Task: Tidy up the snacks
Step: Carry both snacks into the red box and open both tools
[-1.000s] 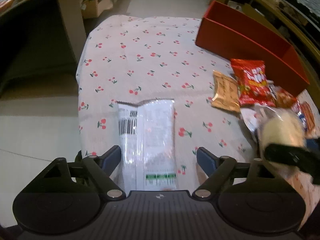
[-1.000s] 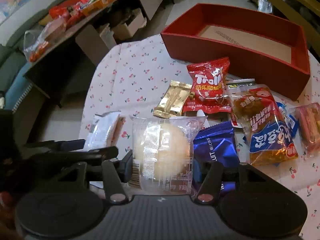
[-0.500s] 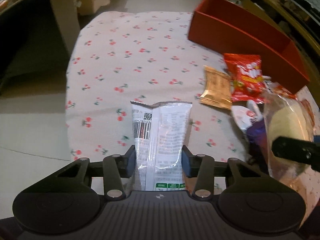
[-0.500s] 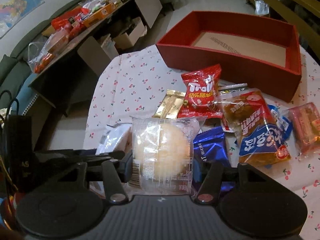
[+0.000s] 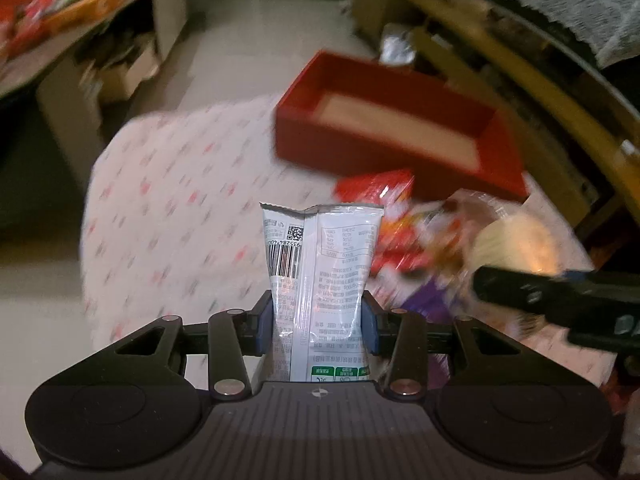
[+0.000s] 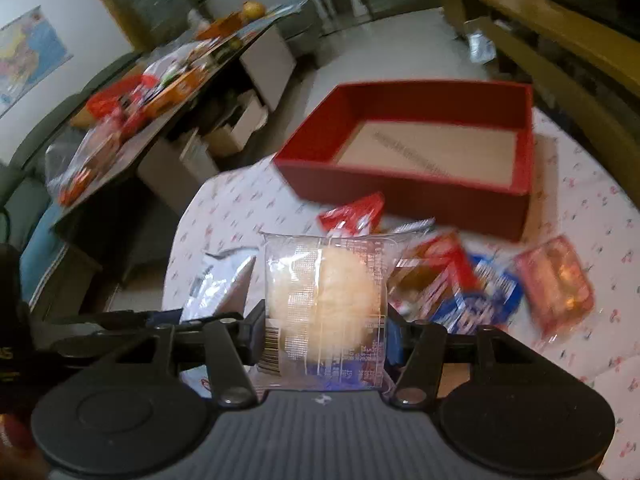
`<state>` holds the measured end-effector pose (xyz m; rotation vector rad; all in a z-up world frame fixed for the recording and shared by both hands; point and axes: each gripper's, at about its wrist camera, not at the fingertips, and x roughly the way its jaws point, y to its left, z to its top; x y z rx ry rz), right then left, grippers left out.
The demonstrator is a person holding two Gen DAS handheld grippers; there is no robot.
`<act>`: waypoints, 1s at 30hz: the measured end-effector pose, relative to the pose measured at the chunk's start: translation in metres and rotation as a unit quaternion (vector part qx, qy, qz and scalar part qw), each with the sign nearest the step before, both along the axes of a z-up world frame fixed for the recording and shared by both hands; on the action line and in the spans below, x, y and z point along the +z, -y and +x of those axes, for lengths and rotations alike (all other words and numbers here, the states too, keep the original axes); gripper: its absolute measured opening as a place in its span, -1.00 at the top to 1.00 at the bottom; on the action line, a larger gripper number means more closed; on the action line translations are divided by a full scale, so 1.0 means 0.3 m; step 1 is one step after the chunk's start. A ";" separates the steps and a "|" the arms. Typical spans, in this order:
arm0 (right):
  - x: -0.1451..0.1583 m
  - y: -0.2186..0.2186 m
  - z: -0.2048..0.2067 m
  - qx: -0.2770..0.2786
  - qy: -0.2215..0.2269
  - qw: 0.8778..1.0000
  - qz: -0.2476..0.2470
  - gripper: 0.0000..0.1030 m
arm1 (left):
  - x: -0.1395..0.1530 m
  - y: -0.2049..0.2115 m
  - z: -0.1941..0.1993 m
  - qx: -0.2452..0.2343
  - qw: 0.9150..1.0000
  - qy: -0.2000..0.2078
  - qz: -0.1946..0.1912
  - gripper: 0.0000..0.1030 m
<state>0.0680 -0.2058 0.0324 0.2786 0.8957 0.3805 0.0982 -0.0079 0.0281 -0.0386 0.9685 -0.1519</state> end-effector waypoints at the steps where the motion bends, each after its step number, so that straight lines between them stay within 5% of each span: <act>1: 0.005 0.008 0.020 -0.008 0.002 1.000 -0.001 -0.11 | 0.015 0.018 0.030 -0.007 1.000 0.008 -0.004 0.02; 13: 0.065 0.099 0.369 -0.082 0.030 0.996 -0.023 -0.11 | 0.084 0.181 0.435 -0.037 0.996 0.073 -0.024 0.02; 21: -0.037 0.133 0.608 -0.103 0.011 0.993 -0.049 -0.11 | -0.028 0.226 0.618 -0.036 0.997 0.059 -0.021 0.02; 30: -0.174 0.096 0.711 -0.086 -0.013 0.993 -0.086 -0.11 | -0.151 0.209 0.670 -0.032 0.999 0.036 0.012 0.01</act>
